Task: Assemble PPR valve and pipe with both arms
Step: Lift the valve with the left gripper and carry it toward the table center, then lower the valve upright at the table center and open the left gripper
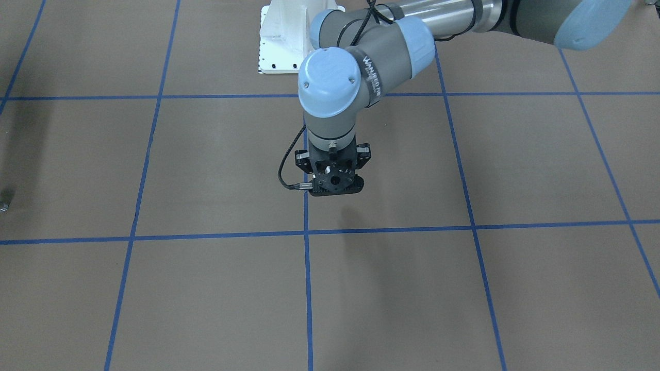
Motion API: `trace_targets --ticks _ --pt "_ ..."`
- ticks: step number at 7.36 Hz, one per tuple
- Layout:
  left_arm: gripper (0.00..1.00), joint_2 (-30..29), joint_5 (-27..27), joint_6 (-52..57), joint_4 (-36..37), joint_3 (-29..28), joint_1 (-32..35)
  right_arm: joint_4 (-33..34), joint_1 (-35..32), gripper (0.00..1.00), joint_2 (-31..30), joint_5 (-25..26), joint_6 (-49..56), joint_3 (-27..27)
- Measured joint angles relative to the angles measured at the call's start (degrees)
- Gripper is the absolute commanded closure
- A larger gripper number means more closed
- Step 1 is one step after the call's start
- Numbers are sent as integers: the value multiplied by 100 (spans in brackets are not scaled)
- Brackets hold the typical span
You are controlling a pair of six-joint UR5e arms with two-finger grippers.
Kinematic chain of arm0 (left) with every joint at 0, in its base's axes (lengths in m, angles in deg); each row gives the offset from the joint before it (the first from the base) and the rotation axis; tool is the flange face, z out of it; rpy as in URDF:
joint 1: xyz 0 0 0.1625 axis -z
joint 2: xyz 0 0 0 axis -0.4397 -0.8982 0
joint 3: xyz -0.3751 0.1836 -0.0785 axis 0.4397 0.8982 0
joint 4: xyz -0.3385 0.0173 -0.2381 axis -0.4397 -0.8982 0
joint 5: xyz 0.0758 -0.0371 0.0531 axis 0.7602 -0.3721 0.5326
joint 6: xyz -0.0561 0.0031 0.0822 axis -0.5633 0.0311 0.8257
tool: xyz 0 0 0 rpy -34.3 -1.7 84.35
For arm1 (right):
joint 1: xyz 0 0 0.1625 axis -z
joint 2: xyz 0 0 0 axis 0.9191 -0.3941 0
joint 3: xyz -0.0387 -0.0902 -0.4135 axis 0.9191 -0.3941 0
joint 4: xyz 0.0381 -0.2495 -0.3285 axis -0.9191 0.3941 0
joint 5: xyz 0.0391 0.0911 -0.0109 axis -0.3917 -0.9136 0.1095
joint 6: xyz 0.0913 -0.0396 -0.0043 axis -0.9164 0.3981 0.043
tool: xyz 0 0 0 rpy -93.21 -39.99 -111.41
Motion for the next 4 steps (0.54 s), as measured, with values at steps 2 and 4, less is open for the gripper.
trace_targets --ticks 2,4 --pt "100 -113 20 -120 -511 -441 -145 0 0 1 -3 -4 -2 0" --pt "100 -134 23 -147 -692 -575 -252 0 0 1 -8 -1 -3 -17"
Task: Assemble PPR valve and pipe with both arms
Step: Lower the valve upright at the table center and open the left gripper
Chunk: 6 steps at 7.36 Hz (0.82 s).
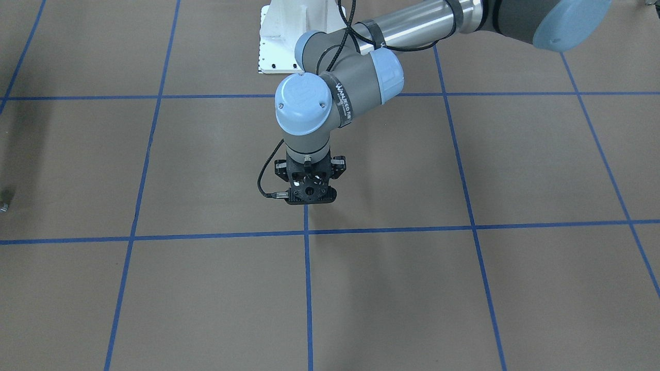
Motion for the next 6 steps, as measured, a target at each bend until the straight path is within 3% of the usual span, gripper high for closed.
trace_targets --ticks 6 --pt "100 -194 0 -51 -327 -434 -98 0 0 1 7 -4 2 -59"
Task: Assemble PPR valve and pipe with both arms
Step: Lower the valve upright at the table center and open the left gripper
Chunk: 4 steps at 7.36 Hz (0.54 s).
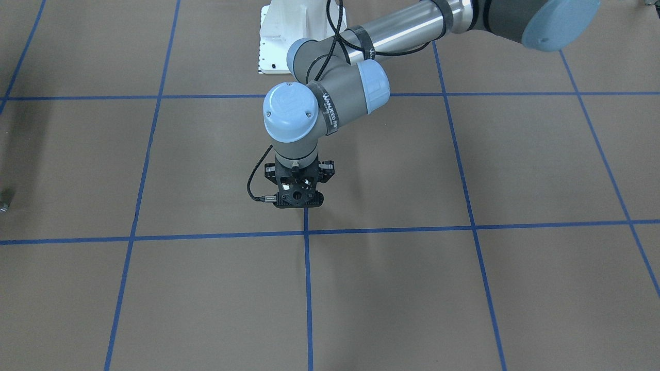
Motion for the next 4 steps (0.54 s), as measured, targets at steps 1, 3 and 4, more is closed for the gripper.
trace_targets --ticks 1,3,4 --pt "100 8 0 6 -3 -13 -7 0 0 1 0 0 0 -4" --pt "100 22 0 36 -44 -94 -15 0 0 1 2 0 0 -8" --pt "82 24 0 43 -81 -134 -20 0 0 1 6 0 0 -6"
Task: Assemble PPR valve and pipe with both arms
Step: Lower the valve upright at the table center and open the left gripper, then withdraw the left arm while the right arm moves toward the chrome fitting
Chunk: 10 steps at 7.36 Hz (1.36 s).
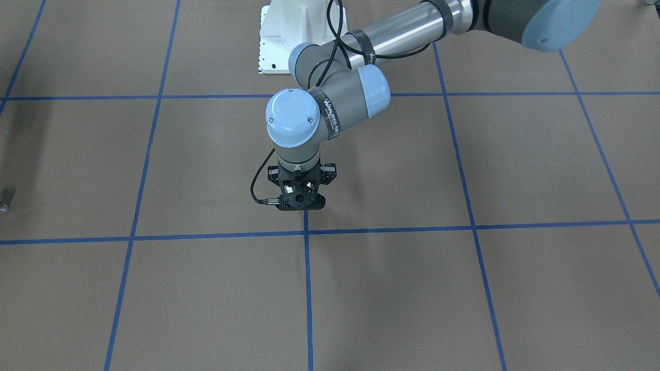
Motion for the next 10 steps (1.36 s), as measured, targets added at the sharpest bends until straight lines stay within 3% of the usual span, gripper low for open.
trace_targets --ticks 1,7,9,10 --pt "1 2 0 1 -19 -17 -6 0 0 1 9 0 0 3" --pt "0 49 222 5 -186 159 -50 -8 2 1 131 97 4 -21" --pt "0 352 71 112 -112 836 306 -3 65 1 452 745 21 -59" --pt "0 850 -52 338 -61 1471 582 -6 136 1 633 931 1 -90"
